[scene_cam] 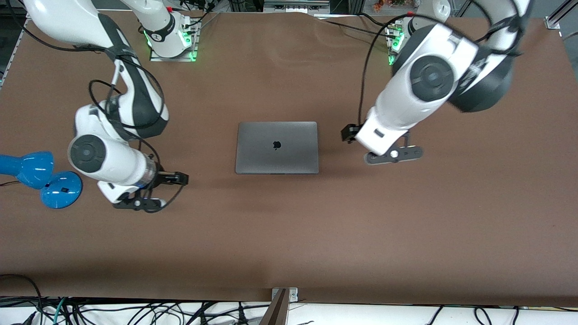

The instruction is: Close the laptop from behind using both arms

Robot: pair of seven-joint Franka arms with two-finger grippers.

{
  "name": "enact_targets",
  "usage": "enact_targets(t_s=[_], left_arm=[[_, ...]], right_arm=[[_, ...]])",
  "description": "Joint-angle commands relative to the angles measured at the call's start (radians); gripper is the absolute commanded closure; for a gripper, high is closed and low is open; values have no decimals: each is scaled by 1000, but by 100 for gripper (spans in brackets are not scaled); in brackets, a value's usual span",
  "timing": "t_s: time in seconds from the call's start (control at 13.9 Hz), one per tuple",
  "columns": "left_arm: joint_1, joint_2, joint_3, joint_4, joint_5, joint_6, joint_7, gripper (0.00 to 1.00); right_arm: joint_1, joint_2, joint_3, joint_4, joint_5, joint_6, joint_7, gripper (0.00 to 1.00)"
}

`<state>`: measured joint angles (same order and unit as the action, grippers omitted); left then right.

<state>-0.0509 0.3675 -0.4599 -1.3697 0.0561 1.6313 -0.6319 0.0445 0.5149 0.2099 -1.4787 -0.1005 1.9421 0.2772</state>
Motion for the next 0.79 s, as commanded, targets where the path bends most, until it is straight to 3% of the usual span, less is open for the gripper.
enact_targets(t_s=[0.0,0.36,0.72], left_arm=[[71,-94,7,-46,-13,-19,156,0],[54,-304,236,-210,-31,-42,374,0],[54,-471,352,-336,-33,-123,486,0]], right_arm=[[-6,-168,-53,-87,2,-23,-61,0],[-6,-393,-158,-192,30,-87,-196,0],[1,-538,-234,-172,44,-348,-202,0]])
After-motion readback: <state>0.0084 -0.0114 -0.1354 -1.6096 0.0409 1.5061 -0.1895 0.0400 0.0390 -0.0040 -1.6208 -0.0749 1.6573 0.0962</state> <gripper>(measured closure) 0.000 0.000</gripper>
